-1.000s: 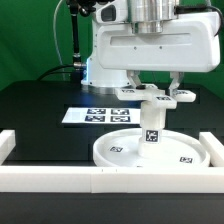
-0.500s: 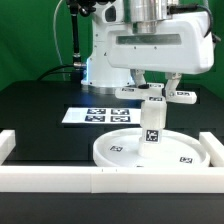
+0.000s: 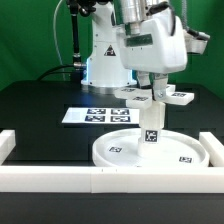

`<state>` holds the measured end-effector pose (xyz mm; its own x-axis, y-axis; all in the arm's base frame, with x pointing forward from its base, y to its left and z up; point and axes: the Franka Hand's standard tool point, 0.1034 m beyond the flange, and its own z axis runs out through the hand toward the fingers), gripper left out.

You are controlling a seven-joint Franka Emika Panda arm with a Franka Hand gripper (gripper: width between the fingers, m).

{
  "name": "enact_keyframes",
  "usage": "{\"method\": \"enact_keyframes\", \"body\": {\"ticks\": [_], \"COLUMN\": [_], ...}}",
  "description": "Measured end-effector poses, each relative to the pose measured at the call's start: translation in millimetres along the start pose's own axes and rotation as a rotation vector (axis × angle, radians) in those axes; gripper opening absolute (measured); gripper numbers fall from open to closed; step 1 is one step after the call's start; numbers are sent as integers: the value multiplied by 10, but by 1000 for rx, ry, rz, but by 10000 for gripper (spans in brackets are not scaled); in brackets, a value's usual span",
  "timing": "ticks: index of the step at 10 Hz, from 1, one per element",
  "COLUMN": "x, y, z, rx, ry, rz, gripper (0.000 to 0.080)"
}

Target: Assemble round table

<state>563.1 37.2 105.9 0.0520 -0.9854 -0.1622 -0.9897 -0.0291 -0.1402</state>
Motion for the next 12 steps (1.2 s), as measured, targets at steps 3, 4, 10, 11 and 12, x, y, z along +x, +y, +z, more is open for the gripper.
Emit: {"method": "enact_keyframes", "body": {"ticks": [3, 4, 10, 11, 12], "x": [10, 10, 11, 1, -22], "y": [-2, -1, -2, -18, -33], "z": [-4, -4, -5, -59, -162], "rx": [18, 27, 29, 35, 50], "ry": [-27, -27, -32, -38, -50], "rz": [286, 393, 530, 503, 492], "gripper": [442, 442, 586, 630, 630]}}
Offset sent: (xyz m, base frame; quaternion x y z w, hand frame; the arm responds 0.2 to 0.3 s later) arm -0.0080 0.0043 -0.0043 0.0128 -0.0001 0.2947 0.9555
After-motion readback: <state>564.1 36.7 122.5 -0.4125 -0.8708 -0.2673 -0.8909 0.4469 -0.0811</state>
